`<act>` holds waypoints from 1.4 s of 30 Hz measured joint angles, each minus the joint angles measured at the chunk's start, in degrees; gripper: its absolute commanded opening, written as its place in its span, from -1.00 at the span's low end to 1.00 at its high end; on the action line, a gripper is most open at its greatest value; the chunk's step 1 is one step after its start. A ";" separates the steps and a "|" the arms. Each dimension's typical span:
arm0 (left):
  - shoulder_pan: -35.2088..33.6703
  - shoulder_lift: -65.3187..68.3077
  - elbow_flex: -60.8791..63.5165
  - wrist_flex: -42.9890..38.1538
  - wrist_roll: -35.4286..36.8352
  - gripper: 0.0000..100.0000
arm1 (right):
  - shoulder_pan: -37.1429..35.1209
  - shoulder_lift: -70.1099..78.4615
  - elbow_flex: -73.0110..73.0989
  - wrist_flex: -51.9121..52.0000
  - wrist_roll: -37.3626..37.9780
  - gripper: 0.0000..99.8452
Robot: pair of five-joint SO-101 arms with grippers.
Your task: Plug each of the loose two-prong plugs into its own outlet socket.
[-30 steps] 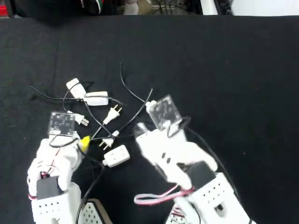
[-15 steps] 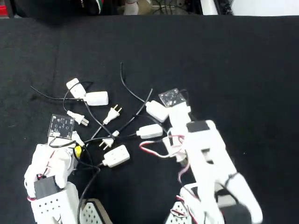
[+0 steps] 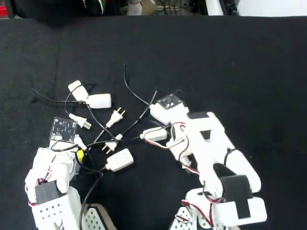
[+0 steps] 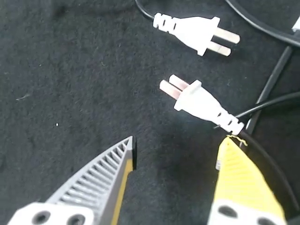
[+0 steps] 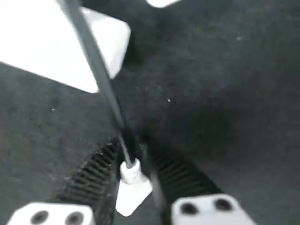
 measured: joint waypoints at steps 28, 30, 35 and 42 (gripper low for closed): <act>0.00 0.00 0.00 0.00 0.00 -0.43 | -3.60 -5.89 -8.53 19.78 6.95 -0.51; 0.00 0.00 0.00 0.00 0.00 -0.43 | -4.66 -6.15 -8.53 19.78 6.15 -0.51; 0.00 0.00 0.00 1.49 -1.23 -0.43 | -5.01 -4.66 -8.44 16.70 4.57 -0.51; 0.00 0.00 0.00 1.67 -2.02 -0.43 | -4.84 0.97 -8.44 14.86 3.78 -0.51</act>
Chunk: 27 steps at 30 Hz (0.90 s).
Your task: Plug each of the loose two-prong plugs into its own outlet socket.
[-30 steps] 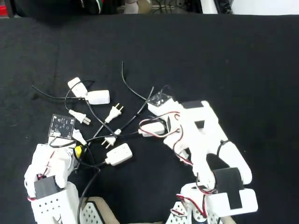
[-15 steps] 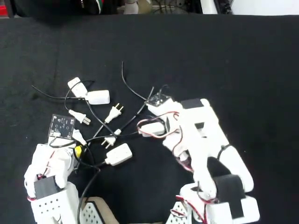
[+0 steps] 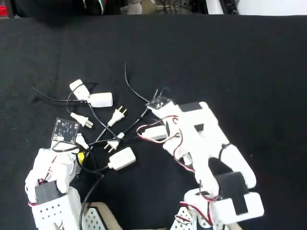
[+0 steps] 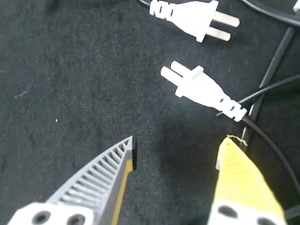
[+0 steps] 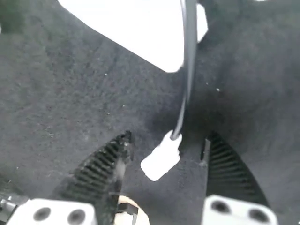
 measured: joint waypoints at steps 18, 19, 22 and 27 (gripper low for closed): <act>0.00 0.00 0.00 0.00 -0.09 -0.43 | 2.90 2.46 0.00 -2.46 1.14 -0.59; 0.00 0.00 0.00 0.00 -0.09 -0.43 | 2.90 2.46 0.00 -2.46 1.58 -0.56; 0.00 0.00 0.00 0.00 -0.09 -0.43 | 2.81 2.46 0.00 -0.79 2.37 -0.61; 0.00 0.00 0.00 0.00 -0.09 -0.43 | 2.81 2.46 0.00 0.88 2.37 -0.62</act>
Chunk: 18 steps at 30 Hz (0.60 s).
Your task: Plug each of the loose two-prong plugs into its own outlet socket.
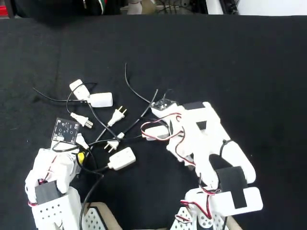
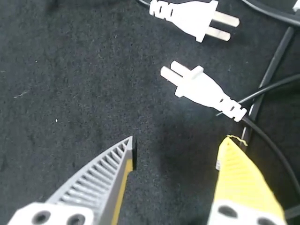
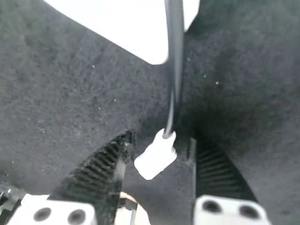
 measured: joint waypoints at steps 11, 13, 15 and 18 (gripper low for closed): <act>0.00 0.00 0.00 0.00 0.00 -0.43 | 0.09 0.00 -0.09 0.62 1.32 -0.75; 0.00 0.00 0.00 0.00 0.00 -0.43 | 1.23 0.00 -0.09 0.62 1.67 -0.77; 0.00 0.00 0.00 0.00 0.00 -0.43 | 2.64 0.00 -0.09 0.62 2.55 -0.77; 0.00 0.00 0.00 0.00 0.00 -0.43 | 5.27 0.00 -0.26 0.62 3.43 -0.77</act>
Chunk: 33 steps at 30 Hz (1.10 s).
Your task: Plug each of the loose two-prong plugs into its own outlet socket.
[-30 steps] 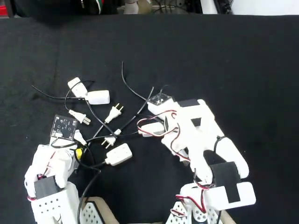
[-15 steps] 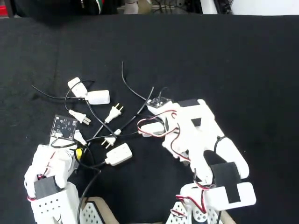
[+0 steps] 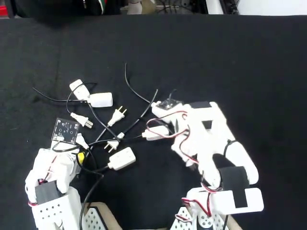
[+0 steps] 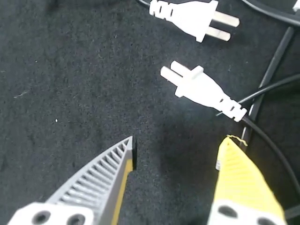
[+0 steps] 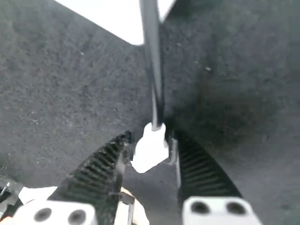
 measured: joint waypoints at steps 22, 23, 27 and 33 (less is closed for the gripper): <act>0.00 0.00 0.00 0.00 0.00 -0.43 | -11.78 0.00 -5.98 7.30 -0.62 -0.95; 0.00 0.00 0.00 0.00 0.00 -0.43 | -14.24 0.18 -5.98 7.38 -0.44 -0.95; 0.00 0.00 0.00 0.00 0.00 -0.43 | -20.48 0.18 -5.98 7.38 6.33 -0.87; 0.00 0.00 0.00 0.00 0.00 -0.43 | -19.78 0.18 -2.37 3.78 18.02 -0.47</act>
